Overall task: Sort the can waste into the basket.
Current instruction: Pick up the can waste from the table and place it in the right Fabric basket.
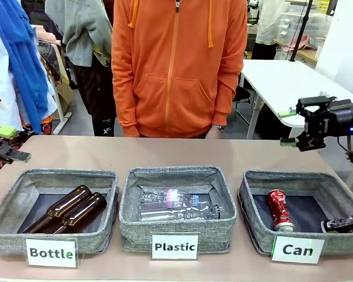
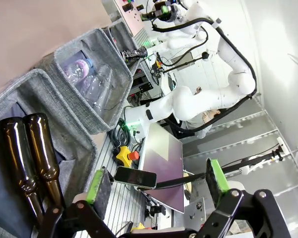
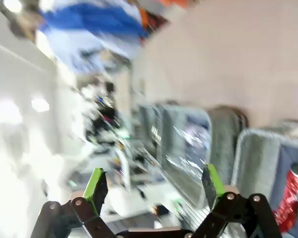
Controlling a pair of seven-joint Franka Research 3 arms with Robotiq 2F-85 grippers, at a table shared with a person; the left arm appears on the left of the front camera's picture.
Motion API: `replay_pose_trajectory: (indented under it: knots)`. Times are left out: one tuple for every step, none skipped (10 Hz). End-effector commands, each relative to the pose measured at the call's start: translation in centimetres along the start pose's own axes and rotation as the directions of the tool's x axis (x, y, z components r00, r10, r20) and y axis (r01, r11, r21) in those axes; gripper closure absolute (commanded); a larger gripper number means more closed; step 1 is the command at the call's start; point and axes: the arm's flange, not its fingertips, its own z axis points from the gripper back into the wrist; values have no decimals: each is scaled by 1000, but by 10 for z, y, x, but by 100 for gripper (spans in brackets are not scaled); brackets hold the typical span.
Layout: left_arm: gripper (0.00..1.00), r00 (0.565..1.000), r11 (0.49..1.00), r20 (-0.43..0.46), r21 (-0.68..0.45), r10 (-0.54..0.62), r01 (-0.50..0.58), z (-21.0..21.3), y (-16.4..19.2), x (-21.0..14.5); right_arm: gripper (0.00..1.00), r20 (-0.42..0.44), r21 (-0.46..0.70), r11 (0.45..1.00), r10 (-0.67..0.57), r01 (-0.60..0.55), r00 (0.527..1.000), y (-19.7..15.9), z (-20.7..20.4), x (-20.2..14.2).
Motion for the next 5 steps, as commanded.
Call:
replay_pose_trajectory:
  knots:
    - [0, 1000, 1000, -13, 2, 0, 0, -1, -3, -2, 0, -106, -101, 991, 74, -85, 992, 6, -7, -7]
    - [0, 1000, 1000, -13, 2, 0, 0, -1, -3, -2, 0, -106, -101, 991, 74, -85, 992, 6, -7, -7]
    - [0, 1000, 1000, -13, 2, 0, 0, -1, -3, -2, 0, -106, -101, 991, 74, -85, 992, 6, -7, -7]
    - [0, 1000, 1000, -13, 2, 0, 0, -1, -3, -2, 0, -106, -101, 991, 74, -85, 992, 6, -7, -7]
    - [0, 1000, 1000, -13, 2, 0, 0, -1, -3, -2, 0, -106, -101, 991, 74, -85, 992, 6, -7, -7]
